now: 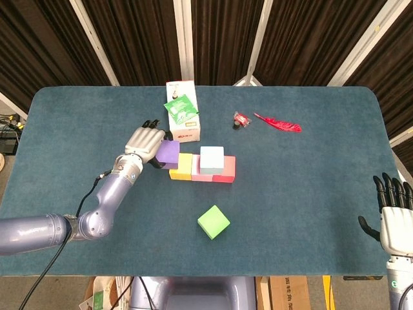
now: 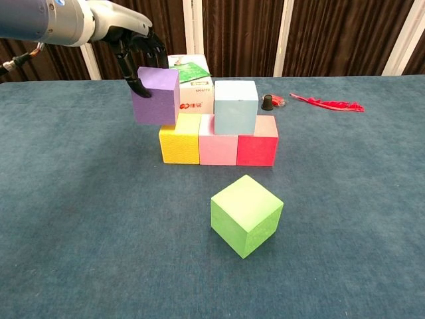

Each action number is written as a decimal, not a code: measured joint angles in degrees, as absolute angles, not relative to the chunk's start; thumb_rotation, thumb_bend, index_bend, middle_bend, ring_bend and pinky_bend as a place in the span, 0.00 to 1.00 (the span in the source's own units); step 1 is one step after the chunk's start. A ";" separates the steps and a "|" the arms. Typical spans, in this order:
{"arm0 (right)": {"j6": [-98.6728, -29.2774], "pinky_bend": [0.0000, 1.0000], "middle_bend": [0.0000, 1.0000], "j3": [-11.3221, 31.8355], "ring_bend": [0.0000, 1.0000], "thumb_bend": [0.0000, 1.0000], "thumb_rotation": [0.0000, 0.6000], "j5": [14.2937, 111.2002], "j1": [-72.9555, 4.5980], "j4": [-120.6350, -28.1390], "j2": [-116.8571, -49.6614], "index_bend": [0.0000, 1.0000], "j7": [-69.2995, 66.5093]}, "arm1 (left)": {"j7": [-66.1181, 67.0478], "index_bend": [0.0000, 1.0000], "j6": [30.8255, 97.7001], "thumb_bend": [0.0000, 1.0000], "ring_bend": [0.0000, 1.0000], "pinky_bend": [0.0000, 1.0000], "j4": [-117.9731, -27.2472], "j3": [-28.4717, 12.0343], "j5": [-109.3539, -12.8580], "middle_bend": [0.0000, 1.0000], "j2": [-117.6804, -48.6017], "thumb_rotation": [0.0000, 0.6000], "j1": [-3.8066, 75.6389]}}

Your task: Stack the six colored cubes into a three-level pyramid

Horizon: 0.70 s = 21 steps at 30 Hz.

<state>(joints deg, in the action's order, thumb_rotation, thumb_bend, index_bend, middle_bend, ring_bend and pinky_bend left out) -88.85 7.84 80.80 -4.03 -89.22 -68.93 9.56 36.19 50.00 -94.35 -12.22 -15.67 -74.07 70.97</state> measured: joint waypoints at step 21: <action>-85.53 0.00 0.04 8.25 0.00 0.24 1.00 77.68 -4.72 -89.63 -68.53 0.00 10.58 | 34.94 0.35 52.11 0.40 0.00 0.00 -93.31 -13.38 -13.95 0.31 -78.72 1.00 73.25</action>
<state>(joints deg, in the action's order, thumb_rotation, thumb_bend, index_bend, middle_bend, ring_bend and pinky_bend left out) -85.53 8.25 77.68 -4.72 -89.63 -68.53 10.58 34.94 52.11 -93.31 -13.38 -13.95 -78.72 73.25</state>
